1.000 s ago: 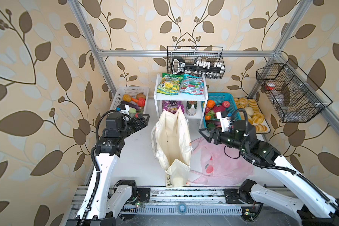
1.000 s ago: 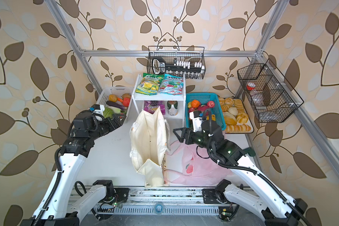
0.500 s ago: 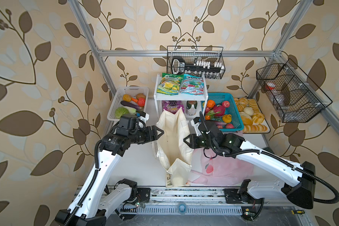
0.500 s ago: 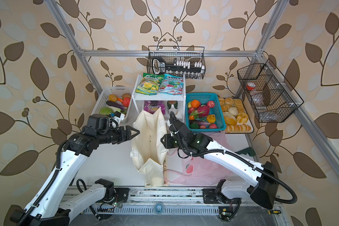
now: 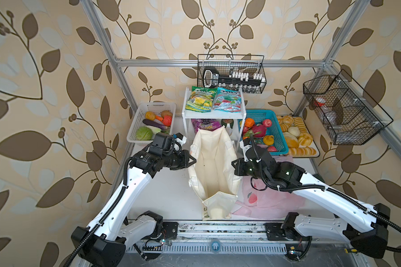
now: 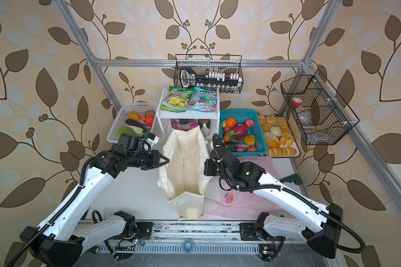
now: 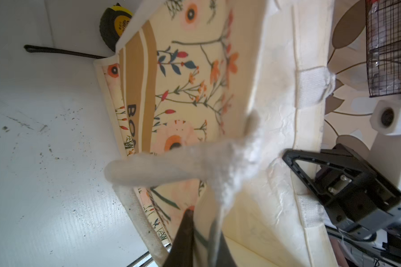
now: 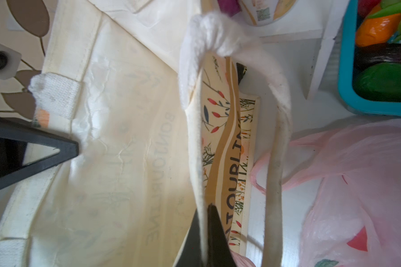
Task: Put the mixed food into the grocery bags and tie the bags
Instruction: 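Pull the handles apart to spread the bag open, then release both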
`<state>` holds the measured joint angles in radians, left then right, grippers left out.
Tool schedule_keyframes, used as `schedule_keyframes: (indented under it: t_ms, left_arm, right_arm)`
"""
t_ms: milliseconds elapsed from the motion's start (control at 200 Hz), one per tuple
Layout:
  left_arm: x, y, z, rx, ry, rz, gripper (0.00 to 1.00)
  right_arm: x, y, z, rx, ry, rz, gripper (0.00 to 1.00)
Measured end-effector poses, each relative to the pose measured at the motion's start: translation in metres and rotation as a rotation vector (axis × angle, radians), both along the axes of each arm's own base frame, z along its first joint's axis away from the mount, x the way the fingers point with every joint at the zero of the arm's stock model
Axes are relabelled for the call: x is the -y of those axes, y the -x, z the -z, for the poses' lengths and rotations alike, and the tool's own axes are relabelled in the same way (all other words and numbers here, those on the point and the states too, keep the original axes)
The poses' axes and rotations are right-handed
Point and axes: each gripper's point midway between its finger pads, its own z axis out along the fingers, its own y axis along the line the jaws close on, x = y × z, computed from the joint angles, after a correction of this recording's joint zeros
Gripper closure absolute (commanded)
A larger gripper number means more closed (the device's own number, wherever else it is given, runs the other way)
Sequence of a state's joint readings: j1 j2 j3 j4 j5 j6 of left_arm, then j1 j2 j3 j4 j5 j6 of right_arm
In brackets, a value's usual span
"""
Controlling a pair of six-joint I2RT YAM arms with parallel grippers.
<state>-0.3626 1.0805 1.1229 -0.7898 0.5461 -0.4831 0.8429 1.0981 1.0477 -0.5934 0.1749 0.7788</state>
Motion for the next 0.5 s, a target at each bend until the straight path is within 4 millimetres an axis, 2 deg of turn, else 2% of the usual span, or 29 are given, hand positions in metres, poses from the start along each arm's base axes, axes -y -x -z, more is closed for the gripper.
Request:
schedule_keyframes:
  t_ms: [65,115,200,265,355,500]
  left_arm:
    - [0.012,-0.001,-0.002,0.003,0.008,0.028,0.92]
    - [0.022,-0.003,-0.004,0.005,0.016,0.049,0.98]
    - [0.033,-0.007,-0.009,0.001,0.013,0.061,1.0]
    - [0.035,-0.008,-0.01,0.0,-0.005,0.057,1.0]
    - [0.026,-0.01,-0.009,0.005,-0.05,0.018,1.0]
    - [0.003,-0.007,-0.008,0.03,-0.136,-0.062,1.0]
  right_arm:
    - [0.031,-0.003,0.008,-0.009,0.01,0.076,1.0]
    - [0.056,-0.005,0.013,-0.018,0.024,0.139,1.0]
    - [0.072,-0.005,0.014,-0.017,0.026,0.178,1.0]
    - [0.074,-0.004,0.014,-0.011,0.024,0.17,1.0]
    - [0.068,-0.002,0.016,-0.011,0.006,0.129,1.0]
    - [0.037,-0.002,0.011,-0.007,-0.068,0.014,1.0]
